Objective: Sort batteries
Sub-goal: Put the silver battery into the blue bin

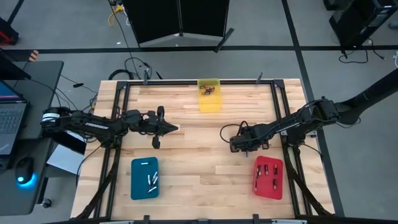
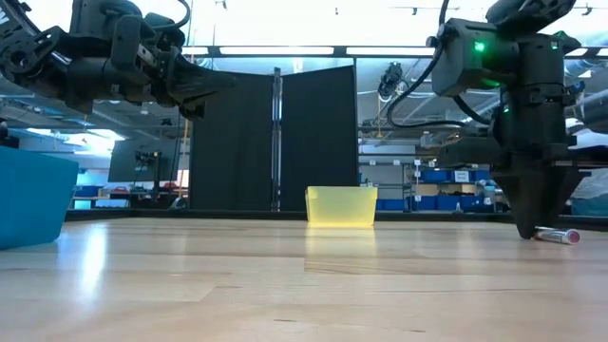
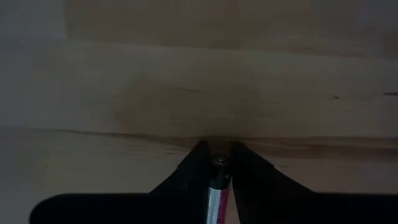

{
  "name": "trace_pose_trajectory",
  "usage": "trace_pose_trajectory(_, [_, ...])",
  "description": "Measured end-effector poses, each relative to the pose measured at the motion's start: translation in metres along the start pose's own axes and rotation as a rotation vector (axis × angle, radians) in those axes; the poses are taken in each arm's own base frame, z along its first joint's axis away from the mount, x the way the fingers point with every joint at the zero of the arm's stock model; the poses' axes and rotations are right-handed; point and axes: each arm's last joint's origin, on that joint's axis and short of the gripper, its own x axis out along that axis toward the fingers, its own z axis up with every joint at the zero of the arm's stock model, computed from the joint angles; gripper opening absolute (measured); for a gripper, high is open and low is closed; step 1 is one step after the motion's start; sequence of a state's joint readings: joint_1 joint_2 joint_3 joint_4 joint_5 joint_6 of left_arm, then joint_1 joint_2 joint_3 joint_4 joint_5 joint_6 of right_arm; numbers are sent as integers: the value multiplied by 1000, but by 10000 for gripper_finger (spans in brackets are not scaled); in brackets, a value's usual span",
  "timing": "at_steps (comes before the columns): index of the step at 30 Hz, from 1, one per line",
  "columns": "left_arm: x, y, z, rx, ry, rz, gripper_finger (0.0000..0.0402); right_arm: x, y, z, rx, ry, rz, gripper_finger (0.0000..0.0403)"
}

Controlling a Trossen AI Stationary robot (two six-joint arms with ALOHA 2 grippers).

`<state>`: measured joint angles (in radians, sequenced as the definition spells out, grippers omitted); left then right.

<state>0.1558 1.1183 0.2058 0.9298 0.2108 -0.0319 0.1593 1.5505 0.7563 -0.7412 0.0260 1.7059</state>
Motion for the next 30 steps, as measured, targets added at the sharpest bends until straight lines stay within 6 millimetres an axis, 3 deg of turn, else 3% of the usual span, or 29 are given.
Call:
trace_pose_trajectory(13, [0,0,0,-112,-3,1,15,-19,22,1,-167,-81,103,55])
trace_pose_trajectory(25, [5,-2,2,-234,16,-108,15,-56,81,4,-542,-571,586,55])
trace_pose_trajectory(30, [18,-2,8,-237,26,-130,15,-79,100,5,-698,-782,788,55])
